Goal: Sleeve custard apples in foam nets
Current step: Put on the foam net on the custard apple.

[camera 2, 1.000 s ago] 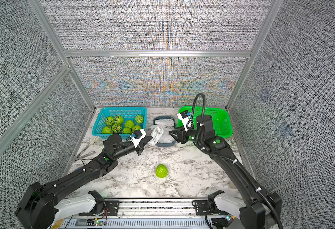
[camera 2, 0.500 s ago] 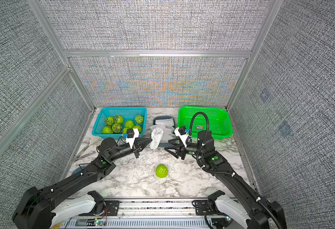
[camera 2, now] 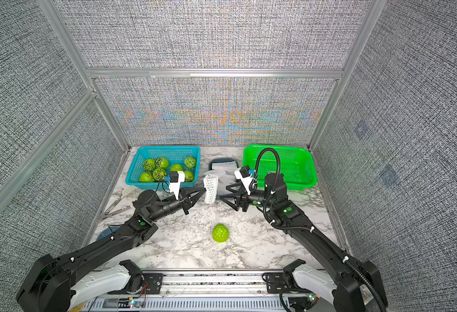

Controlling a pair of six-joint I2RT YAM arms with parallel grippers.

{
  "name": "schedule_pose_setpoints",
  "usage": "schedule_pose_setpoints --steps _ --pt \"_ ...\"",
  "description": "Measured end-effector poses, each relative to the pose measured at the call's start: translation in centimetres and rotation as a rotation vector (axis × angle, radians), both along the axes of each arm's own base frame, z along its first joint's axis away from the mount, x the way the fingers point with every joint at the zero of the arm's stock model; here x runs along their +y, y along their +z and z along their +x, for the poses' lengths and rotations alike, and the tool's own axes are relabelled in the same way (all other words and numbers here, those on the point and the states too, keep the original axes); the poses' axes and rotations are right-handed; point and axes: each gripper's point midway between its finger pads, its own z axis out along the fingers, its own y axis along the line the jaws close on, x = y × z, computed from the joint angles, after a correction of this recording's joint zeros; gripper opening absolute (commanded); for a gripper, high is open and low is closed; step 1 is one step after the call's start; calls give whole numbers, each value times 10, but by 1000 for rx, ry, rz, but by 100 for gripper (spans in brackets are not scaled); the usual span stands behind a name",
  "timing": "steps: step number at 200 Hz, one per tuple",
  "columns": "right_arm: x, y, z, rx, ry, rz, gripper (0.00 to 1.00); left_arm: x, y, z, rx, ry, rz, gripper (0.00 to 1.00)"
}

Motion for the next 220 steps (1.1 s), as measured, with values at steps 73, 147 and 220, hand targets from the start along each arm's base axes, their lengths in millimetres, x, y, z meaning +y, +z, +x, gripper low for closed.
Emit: schedule_pose_setpoints --steps 73,147,220 --pt "-6 -32 10 219 -114 -43 66 -2 -58 -3 132 -11 37 0" --pt "-11 -64 -2 268 -132 -83 67 -3 -78 -5 80 50 41 0" --pt "-21 -64 4 210 -206 -81 66 -11 -81 -24 -40 46 82 0"
